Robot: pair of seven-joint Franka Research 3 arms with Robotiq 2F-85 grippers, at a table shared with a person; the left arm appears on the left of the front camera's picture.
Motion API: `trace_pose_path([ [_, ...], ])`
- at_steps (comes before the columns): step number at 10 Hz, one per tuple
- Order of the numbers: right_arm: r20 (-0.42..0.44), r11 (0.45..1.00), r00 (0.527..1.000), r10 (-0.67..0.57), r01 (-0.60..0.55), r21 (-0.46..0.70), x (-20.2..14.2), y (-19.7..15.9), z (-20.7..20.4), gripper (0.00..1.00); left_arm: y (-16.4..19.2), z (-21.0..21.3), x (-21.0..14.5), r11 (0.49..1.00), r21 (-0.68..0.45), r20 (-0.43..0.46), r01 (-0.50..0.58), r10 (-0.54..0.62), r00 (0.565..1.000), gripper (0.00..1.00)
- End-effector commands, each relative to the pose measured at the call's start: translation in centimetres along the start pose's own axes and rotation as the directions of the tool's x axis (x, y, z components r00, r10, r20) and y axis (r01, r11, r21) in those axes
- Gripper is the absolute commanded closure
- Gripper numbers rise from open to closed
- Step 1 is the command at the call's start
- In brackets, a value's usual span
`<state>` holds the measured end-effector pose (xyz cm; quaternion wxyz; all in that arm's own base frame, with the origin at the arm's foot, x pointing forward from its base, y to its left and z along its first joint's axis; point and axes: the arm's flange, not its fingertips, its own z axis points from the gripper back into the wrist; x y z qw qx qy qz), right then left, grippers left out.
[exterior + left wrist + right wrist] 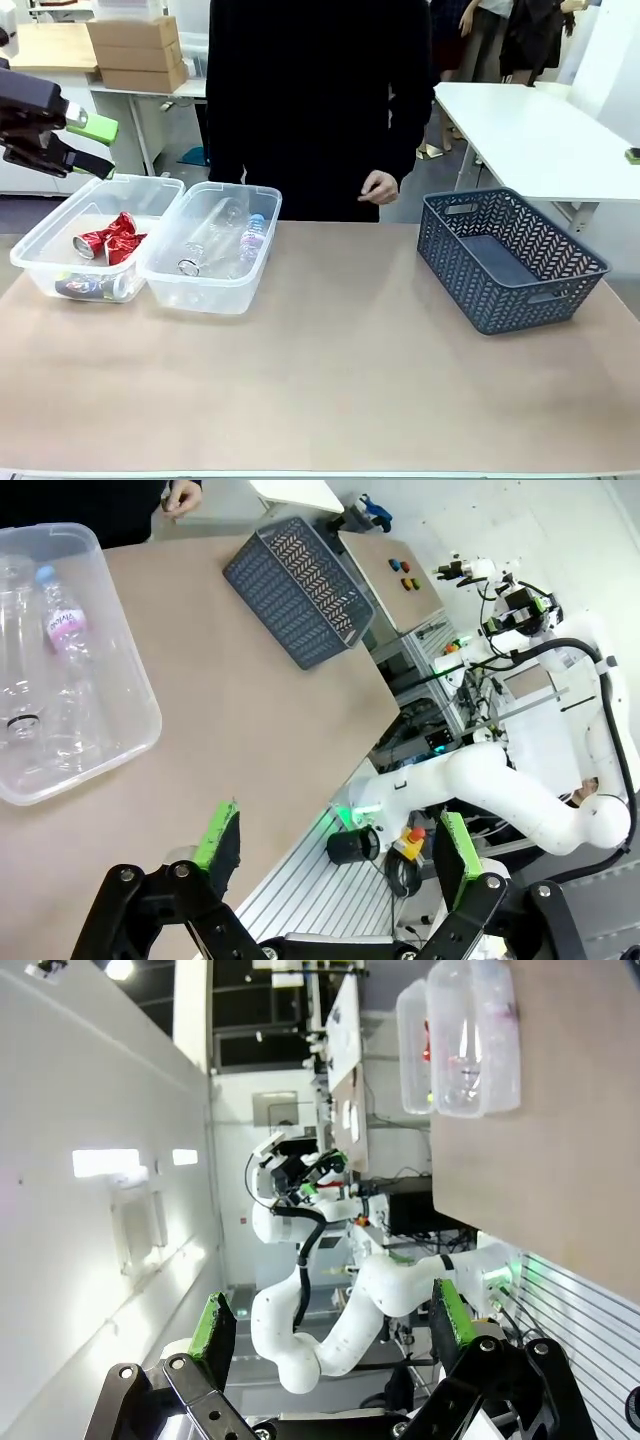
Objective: Sort the waste into each basket.
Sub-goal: Release the Organizing box you were holding.
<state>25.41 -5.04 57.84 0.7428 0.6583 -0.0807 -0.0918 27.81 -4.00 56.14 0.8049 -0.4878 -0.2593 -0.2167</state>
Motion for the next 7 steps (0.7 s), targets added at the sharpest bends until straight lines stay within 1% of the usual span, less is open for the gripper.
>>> trace_pose_path([
  [1, -0.001, 0.999, 1.000, 0.025, -0.025, 0.023, 0.37, 0.35, -0.20, 0.00, -0.19, -0.24, 0.21, 1.000, -0.019, 0.009, 0.015, -0.015, 1.000, 0.00],
  [7, -0.001, 0.999, 1.000, 0.025, -0.025, 0.023, 0.37, 0.35, -0.20, 0.00, -0.19, -0.24, 0.21, 1.000, -0.019, 0.009, 0.015, -0.015, 1.000, 0.00],
])
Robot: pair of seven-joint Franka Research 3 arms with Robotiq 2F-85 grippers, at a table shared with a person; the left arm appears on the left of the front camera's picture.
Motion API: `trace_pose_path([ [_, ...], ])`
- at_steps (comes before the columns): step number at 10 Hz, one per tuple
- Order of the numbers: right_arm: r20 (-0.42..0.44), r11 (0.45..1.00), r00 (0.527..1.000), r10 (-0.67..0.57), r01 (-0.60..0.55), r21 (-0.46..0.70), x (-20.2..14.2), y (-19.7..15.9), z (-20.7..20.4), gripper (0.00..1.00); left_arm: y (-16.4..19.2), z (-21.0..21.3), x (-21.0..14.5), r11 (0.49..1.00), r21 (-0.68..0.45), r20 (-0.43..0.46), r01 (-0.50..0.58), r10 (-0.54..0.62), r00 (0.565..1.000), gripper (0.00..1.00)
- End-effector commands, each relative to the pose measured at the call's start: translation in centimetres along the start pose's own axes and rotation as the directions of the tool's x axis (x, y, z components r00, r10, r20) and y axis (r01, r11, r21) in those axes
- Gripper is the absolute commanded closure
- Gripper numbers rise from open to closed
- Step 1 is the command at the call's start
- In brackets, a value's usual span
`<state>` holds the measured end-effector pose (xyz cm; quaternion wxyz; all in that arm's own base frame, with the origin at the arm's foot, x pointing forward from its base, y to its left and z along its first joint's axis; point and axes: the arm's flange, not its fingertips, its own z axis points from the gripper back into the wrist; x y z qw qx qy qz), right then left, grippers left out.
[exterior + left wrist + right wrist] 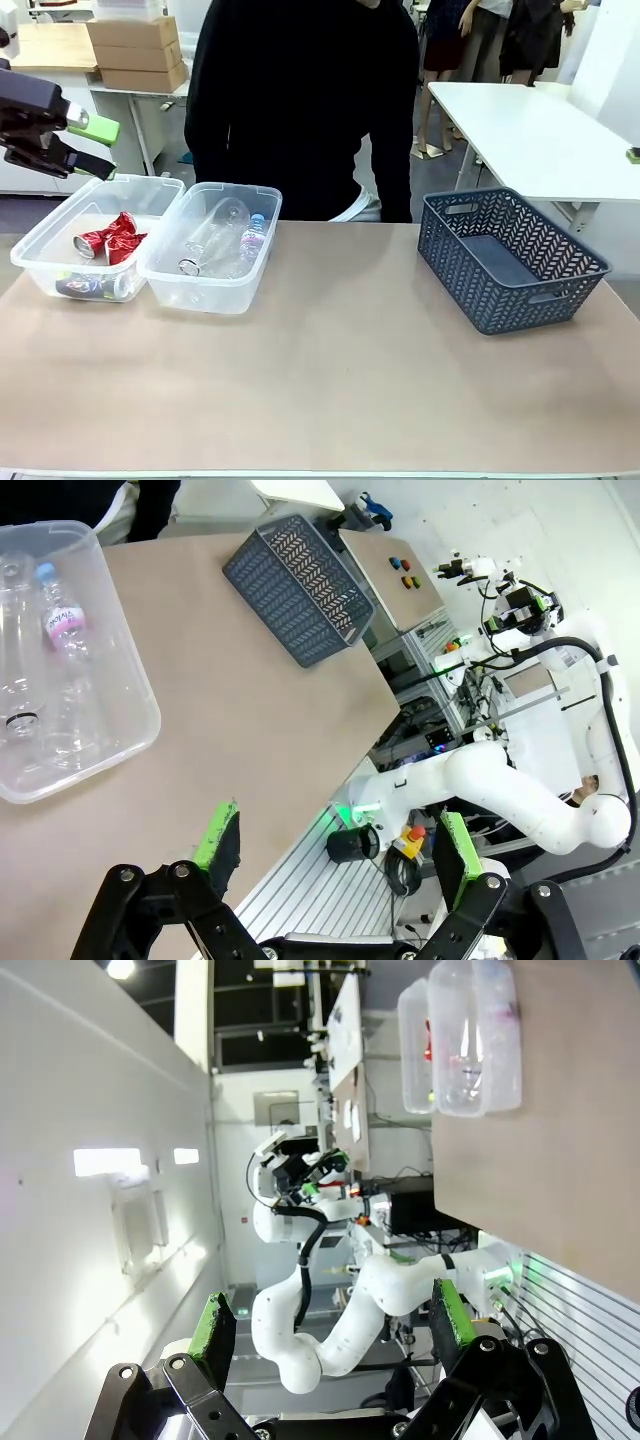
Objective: Sort the waste into each basket.
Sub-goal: Release the Organizing box you were holding.
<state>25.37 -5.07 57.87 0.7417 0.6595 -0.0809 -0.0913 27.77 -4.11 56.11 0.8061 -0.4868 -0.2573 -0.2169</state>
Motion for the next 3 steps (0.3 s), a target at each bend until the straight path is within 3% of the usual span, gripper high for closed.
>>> trace_pose_path([
  [1, -0.001, 1.000, 1.000, 0.024, -0.024, 0.019, 0.40, 0.32, -0.24, 0.00, -0.13, -0.14, 0.25, 1.000, -0.020, 0.014, 0.017, -0.017, 1.000, 0.00],
  [3, -0.001, 1.000, 1.000, 0.024, -0.024, 0.019, 0.40, 0.32, -0.24, 0.00, -0.13, -0.14, 0.25, 1.000, -0.020, 0.014, 0.017, -0.017, 1.000, 0.00],
])
